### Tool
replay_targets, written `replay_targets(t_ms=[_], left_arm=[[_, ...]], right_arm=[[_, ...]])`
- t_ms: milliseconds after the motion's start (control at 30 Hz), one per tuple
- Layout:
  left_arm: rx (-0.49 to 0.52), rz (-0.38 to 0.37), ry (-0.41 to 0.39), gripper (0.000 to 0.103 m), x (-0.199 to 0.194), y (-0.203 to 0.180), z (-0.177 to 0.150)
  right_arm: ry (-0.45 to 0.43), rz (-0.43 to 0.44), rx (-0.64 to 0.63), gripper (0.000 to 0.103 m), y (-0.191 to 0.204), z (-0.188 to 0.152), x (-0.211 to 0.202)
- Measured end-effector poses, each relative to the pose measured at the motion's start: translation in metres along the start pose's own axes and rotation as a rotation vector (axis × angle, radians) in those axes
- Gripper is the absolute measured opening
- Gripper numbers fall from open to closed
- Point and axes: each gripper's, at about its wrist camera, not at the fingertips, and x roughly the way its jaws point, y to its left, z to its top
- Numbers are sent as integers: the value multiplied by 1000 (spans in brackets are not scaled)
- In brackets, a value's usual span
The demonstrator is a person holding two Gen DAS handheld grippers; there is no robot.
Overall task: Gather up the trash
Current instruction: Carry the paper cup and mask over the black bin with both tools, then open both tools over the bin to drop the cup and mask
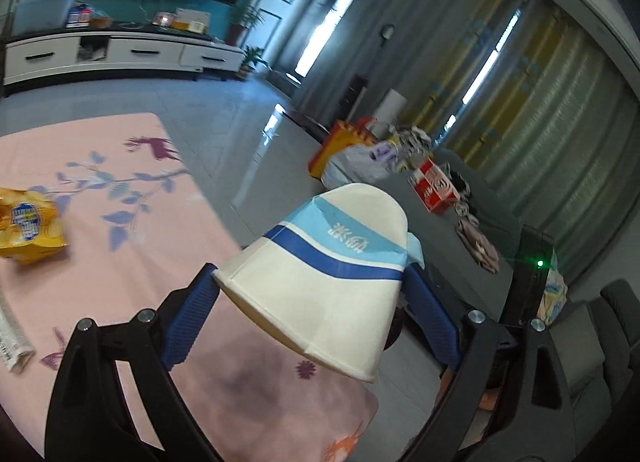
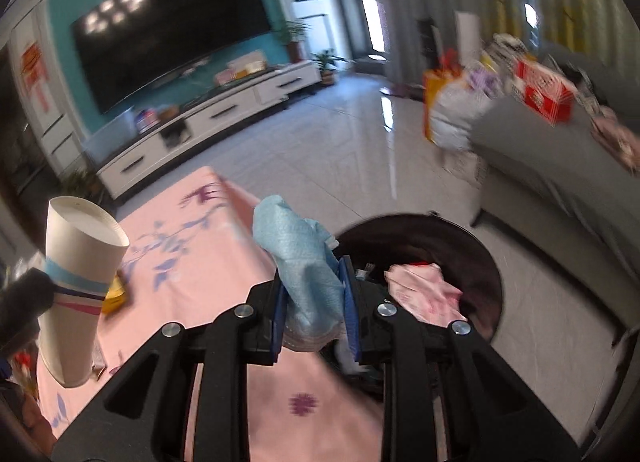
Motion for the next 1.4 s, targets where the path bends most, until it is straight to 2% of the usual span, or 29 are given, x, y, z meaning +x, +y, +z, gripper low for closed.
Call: replay_targets(t_ms=[100, 267, 433, 567, 733, 833, 900, 1067, 1233, 1400], left_arm=[[37, 3, 49, 92, 35, -16, 1], [19, -58, 165, 92, 86, -23, -12], [-14, -91, 254, 92, 134, -29, -24], [-3, -68, 314, 93, 164, -36, -33], [7, -54, 336, 93, 184, -41, -37], [-15, -71, 341, 95, 189, -40, -39], [-45, -89, 352, 99, 193, -40, -39], [-53, -99, 365, 100, 190, -42, -39], [-17, -70, 302, 100, 160, -38, -32], [-30, 15, 179, 100, 107, -15, -20]], right_arm=[[15, -31, 103, 26, -41, -1, 9], [33, -53, 205, 26, -83, -11, 18], [59, -47, 255, 26, -101, -18, 28], [68, -47, 300, 27, -116, -22, 35], [85, -43, 336, 27, -126, -26, 43], [93, -12, 340, 28, -128, -27, 47], [94, -2, 334, 33, -126, -27, 47], [75, 4, 329, 60, -124, -23, 43], [64, 8, 306, 71, -114, -21, 35], [54, -3, 258, 72, -97, -16, 27]])
